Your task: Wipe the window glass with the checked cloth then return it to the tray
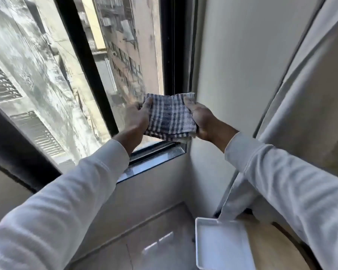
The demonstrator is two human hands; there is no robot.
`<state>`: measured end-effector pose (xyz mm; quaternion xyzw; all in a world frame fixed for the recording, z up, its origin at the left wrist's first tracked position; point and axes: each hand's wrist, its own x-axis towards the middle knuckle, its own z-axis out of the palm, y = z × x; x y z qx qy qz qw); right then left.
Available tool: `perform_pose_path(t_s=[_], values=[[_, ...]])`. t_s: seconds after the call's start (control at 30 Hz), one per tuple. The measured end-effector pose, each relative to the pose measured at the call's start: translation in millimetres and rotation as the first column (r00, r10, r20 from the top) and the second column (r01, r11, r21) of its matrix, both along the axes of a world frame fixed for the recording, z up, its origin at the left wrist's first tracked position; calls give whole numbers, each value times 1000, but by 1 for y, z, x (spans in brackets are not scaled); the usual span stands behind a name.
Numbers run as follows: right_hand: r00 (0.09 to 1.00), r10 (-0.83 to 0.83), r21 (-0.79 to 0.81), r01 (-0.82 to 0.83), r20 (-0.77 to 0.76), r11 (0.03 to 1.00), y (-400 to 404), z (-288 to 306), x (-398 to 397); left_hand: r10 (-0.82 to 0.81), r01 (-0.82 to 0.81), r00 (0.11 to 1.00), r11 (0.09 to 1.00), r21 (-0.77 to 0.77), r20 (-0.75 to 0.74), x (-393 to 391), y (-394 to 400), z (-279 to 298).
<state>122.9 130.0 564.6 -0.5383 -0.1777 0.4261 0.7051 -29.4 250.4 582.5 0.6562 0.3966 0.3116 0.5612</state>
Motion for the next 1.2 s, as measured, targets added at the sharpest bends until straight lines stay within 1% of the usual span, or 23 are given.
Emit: perform_pose_path(t_s=[0.07,0.13,0.2,0.27,0.3,0.33,0.37,0.43,0.5,0.57,0.67,0.77,0.93,1.0,1.07,1.13,1.17,1.2], values=[[999,-25,-41,24,-31,999,-34,-50,7,3,-7,991,1000,-30,-133,9,-27,-53],[997,-33,-110,26,-67,994,-68,-102,12,-22,-3,971,994,-106,-237,11,-53,-111],[996,-22,-223,2,-87,975,-104,-159,19,-63,1,941,983,-184,-332,11,-81,-174],[996,-19,-348,-12,-85,937,-136,-219,23,-83,-15,901,975,-220,-427,11,-107,-241],[998,-22,-409,-7,-67,912,-152,-249,24,-97,-25,892,965,-262,-442,9,-119,-272],[999,-33,-467,12,-38,884,-167,-281,24,-133,-24,891,941,-337,-433,10,-132,-307],[999,-48,-516,40,-2,856,-181,-314,24,-198,2,889,904,-427,-414,12,-144,-341],[996,-65,-601,91,64,794,-209,-378,21,-369,99,848,817,-569,-382,14,-167,-403],[994,-52,-675,104,97,730,-230,-437,18,-476,149,784,768,-623,-399,17,-186,-459],[994,-40,-744,104,104,660,-245,-490,20,-505,137,743,757,-639,-439,26,-202,-510],[989,-59,-804,146,138,576,-259,-553,26,-496,131,688,803,-582,-529,42,-218,-570],[984,-14,-847,161,179,506,-268,-599,30,-508,216,598,847,-486,-620,53,-230,-615],[954,134,-876,185,269,445,-285,-647,32,-566,384,484,823,-420,-667,61,-251,-658],[925,191,-876,222,328,429,-291,-655,30,-540,442,446,826,-349,-713,61,-259,-662],[848,314,-871,292,427,395,-295,-656,23,-475,474,471,847,-241,-743,56,-267,-657],[733,434,-844,382,524,376,-299,-654,12,-377,500,541,863,-73,-752,44,-271,-650],[693,439,-815,417,572,403,-297,-649,7,-323,518,560,855,18,-763,38,-269,-644],[677,417,-786,436,607,439,-292,-643,0,-260,528,558,844,96,-788,33,-264,-637]])
